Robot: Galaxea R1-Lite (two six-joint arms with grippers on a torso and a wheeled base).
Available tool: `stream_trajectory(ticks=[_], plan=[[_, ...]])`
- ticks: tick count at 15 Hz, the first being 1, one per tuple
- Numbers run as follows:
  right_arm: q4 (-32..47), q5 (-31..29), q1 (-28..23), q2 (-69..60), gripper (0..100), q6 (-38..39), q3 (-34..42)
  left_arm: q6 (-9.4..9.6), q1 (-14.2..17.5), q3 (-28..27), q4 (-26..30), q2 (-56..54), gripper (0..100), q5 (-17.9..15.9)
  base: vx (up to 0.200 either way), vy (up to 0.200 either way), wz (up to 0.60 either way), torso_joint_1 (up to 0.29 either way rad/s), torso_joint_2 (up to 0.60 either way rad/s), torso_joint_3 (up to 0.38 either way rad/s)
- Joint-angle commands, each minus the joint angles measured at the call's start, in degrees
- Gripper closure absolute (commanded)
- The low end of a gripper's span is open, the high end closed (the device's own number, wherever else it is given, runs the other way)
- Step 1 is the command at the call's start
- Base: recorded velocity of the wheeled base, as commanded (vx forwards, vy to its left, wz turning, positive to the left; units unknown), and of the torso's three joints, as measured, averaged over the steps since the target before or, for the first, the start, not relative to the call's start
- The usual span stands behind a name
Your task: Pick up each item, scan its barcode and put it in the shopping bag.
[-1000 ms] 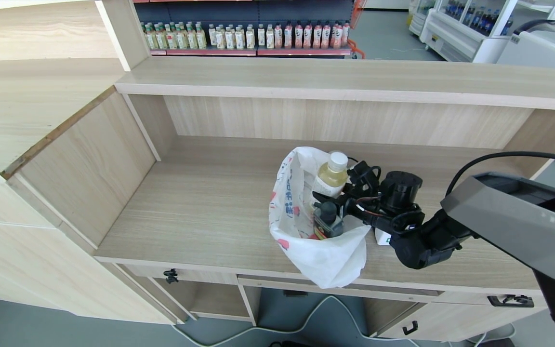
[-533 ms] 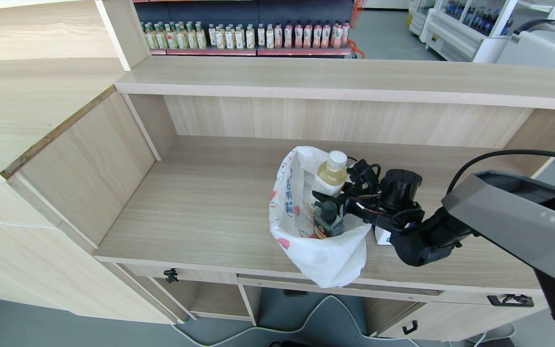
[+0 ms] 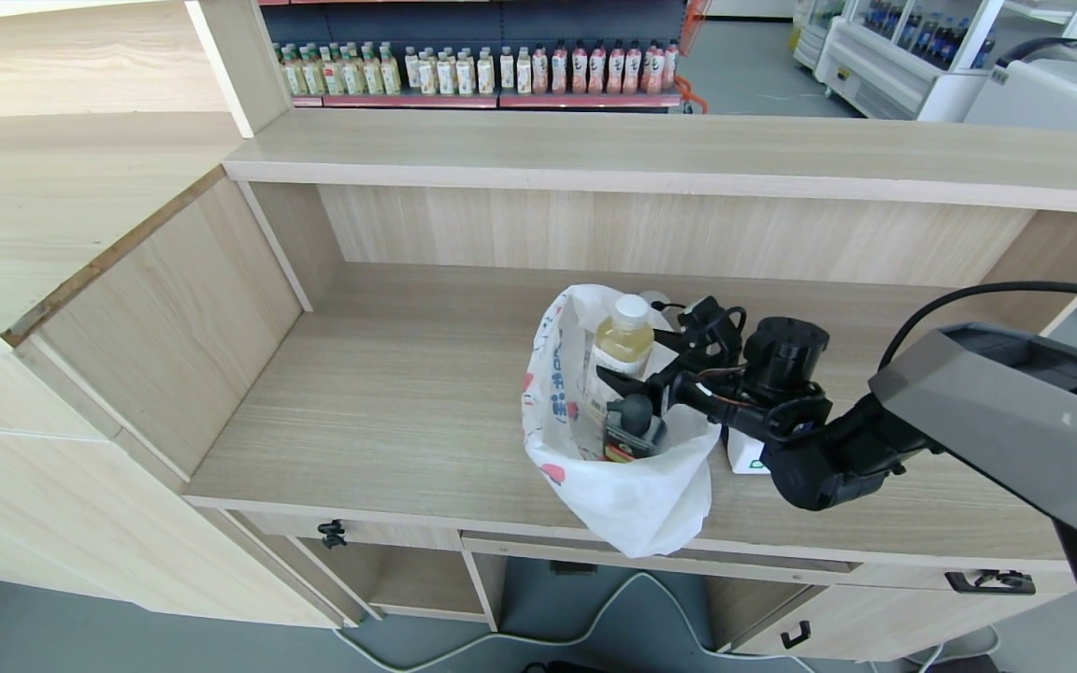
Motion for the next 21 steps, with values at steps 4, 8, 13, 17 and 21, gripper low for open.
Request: stream_trajectory(ticks=[4,8,13,17,21], plan=[[0.1,0.0,-0.5,-2.9,0,0.0,0.3,-0.02,0.0,0.0,0.0,0.1,0,0.0,0.000,0.000,0.00,0.000,0.00,0.000],[2.2,0.0,-2.0,-12.9,0,0.7,5.6,0.06,0.0,0.0,0.0,0.1,0,0.0,0.000,0.000,0.00,0.000,0.00,0.000],[4.4,0.1,-2.5,-32.2,0,8.0,17.1,0.06,0.0,0.0,0.0,0.1,0,0.0,0.000,0.000,0.00,0.000,0.00,0.000],[4.3,0.0,-5.7,-46.3,0,9.4,31.0,0.06,0.0,0.0,0.0,0.1,0,0.0,0.000,0.000,0.00,0.000,0.00,0.000],[7.3,-2.8,-12.2,-63.3,0,8.6,45.2,0.06,0.0,0.0,0.0,0.1,0,0.0,0.000,0.000,0.00,0.000,0.00,0.000]])
